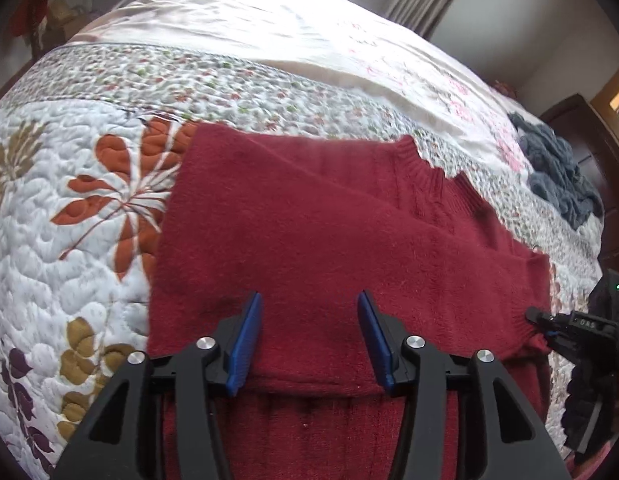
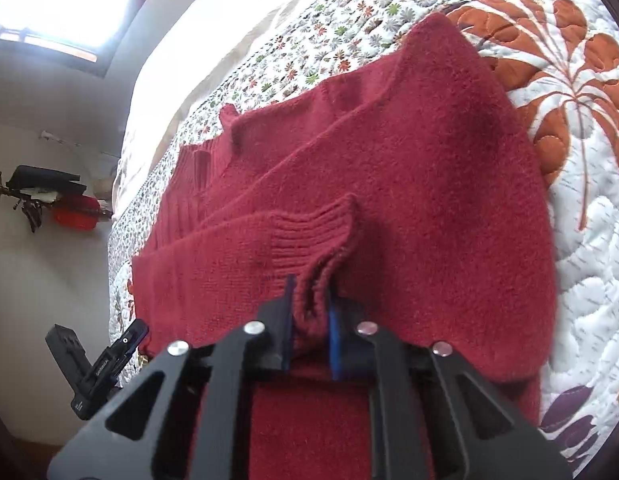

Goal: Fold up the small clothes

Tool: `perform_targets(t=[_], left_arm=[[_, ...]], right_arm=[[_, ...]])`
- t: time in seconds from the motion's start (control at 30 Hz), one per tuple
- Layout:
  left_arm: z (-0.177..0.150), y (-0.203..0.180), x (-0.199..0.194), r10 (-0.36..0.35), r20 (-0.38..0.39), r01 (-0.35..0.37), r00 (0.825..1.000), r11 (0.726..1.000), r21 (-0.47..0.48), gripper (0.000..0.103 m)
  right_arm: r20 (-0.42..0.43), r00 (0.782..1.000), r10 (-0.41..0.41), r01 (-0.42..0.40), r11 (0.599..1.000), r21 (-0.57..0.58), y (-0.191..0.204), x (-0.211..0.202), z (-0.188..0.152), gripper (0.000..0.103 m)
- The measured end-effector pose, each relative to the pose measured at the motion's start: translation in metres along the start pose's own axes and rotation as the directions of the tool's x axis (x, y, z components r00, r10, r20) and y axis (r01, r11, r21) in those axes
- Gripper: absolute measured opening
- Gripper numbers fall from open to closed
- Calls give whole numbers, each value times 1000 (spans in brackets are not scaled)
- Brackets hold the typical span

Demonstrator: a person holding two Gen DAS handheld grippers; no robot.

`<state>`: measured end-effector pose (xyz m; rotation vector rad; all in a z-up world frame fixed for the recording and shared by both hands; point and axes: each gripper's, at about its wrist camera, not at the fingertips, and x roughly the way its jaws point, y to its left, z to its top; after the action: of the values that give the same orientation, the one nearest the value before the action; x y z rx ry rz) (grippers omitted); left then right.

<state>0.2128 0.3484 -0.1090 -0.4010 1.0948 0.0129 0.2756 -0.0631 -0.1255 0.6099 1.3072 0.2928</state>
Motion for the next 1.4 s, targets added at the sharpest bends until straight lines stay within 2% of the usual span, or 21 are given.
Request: perform_targets(t=[0.1, 0.3, 0.37, 0.43, 0.5, 0.67, 0.77, 0.9, 0.97, 1.13, 1.2, 1.4], left_arm=[[-3, 2, 14, 18, -33, -18, 999, 1000, 4, 50], [-5, 4, 17, 14, -45, -14, 999, 1000, 6, 51], [-5, 2, 13, 22, -52, -22, 998, 1000, 4, 51], [-11, 2, 0, 26, -48, -26, 998, 1000, -1, 51], [-21, 1, -17, 28, -34, -27, 999, 999, 17, 51], [-74, 9, -69, 71, -21, -69, 997, 993, 92, 57], [-114, 22, -99, 112, -35, -107, 993, 988, 115, 60], [-169, 43, -138, 175, -50, -170, 983, 981, 96, 64], [-192, 55, -153, 193, -66, -188, 979, 979, 73, 68], [-239, 82, -174, 188, -123, -186, 975, 982, 25, 68], [-249, 86, -179, 183, -136, -182, 974, 983, 18, 68], [-275, 86, -178, 154, -184, -150, 971, 988, 38, 68]], right_arm=[[-21, 997, -72, 72, 997, -10, -2, 4, -5, 11], [-17, 992, -128, 127, 990, -53, 0, 14, -10, 10], [-3, 993, -115, 115, 992, -59, 1, 4, -15, 16], [29, 992, -124, 126, 989, -78, 5, -12, -24, 26], [61, 991, -121, 126, 987, -96, 7, -29, -36, 27], [110, 984, -143, 161, 970, -181, 1, -80, -107, 30], [103, 983, -151, 171, 961, -217, -10, -104, -161, 39], [92, 974, -208, 224, 945, -237, -26, -127, -217, 45], [64, 980, -190, 199, 956, -216, -39, -138, -245, 48], [39, 975, -220, 223, 955, -195, -62, -152, -294, 49], [16, 978, -209, 208, 960, -186, -68, -153, -308, 50], [-21, 967, -253, 244, 950, -196, -82, -146, -340, 50]])
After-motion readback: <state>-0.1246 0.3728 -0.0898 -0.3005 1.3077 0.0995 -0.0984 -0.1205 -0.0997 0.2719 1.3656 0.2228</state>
